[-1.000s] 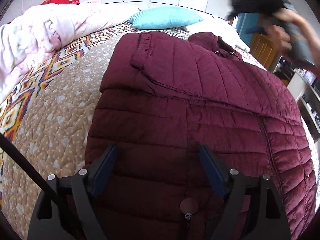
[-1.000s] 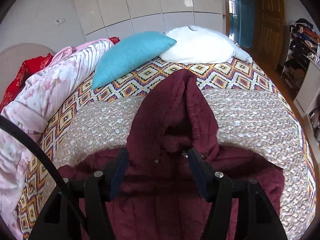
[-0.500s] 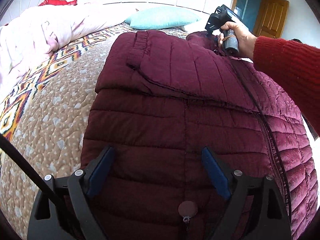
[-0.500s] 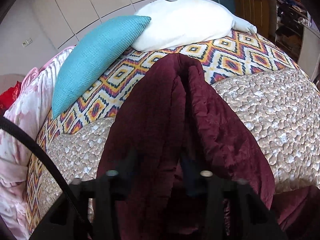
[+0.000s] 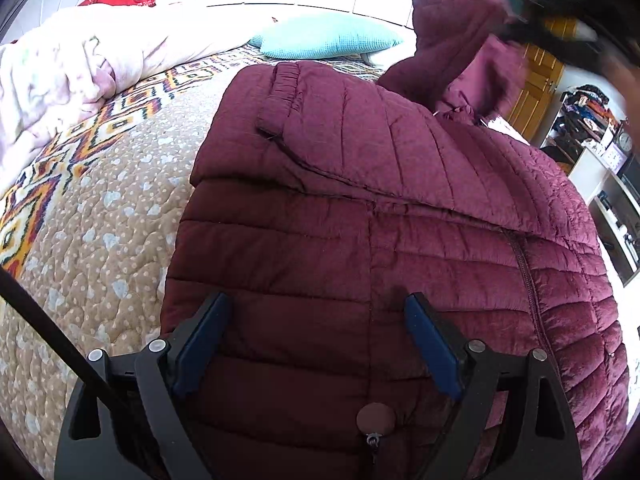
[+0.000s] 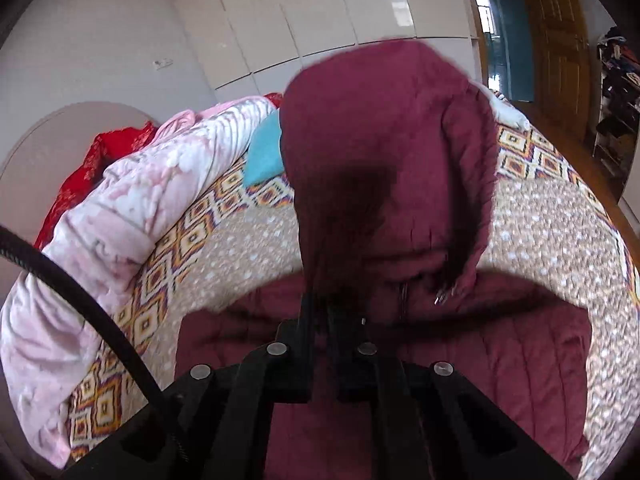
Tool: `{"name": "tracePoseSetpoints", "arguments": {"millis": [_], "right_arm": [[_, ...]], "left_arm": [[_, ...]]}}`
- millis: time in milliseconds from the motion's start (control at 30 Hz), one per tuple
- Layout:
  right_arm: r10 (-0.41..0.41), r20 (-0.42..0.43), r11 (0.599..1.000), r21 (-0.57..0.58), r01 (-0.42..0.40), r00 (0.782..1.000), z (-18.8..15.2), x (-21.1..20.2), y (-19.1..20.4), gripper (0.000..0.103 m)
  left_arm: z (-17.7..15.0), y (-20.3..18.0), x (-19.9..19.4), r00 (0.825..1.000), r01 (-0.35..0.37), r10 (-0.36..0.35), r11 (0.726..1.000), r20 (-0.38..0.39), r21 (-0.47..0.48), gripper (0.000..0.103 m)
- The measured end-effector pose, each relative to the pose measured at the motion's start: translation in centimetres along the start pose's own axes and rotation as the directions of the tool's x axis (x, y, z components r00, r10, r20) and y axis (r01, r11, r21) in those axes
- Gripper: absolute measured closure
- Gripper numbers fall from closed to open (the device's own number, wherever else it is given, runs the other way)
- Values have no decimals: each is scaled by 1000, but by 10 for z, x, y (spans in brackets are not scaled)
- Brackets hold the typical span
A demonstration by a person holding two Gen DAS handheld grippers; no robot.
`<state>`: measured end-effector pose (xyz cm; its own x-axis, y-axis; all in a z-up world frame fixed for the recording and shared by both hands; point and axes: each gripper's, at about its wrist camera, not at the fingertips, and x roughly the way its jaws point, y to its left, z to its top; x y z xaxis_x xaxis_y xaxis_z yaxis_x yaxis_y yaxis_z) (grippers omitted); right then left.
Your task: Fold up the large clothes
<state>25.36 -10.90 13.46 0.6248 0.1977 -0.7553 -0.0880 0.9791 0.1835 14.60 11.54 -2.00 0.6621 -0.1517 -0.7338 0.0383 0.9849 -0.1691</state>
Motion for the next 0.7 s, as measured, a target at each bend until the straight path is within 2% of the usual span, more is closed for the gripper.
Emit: {"name": "tracePoseSetpoints", "arguments": {"millis": [133,167,267,333,400,467,533,600,700], "right_arm": [[19,-102,998,-50,-25,995,-96,-46,11,98],[-3,-129,998,-67,-6,992,-117,-56,11,97],[-73,-163,989,-138,50,984,-147,-82,12,93],[-118,-134,983,-156,97,984,-141,-93,10,73],[-141,-78,984,-123,131,987,-123,-100,6,35],[-179,-3,977,-116,177,984,-104,-100,7,20],[-231,32,957,-171,233,973,-87,-87,18,17],[-254,27,938,-238,253,967,-75,-65,28,16],[-329,52,870,-373,324,943,-66,-27,44,15]], "left_arm": [[0,6,-5,999,36,-36,999,13,-32,15],[0,7,-6,999,43,-43,998,16,-40,15],[0,9,-8,998,53,-52,997,22,-55,15],[0,9,-8,999,50,-49,997,23,-55,15],[0,10,-9,998,55,-54,997,26,-59,15],[-1,12,-10,997,68,-66,995,30,-70,15],[0,13,-9,997,71,-69,995,29,-72,15],[0,13,-8,998,63,-61,996,25,-64,15],[0,10,-7,998,54,-53,997,19,-56,15]]}}
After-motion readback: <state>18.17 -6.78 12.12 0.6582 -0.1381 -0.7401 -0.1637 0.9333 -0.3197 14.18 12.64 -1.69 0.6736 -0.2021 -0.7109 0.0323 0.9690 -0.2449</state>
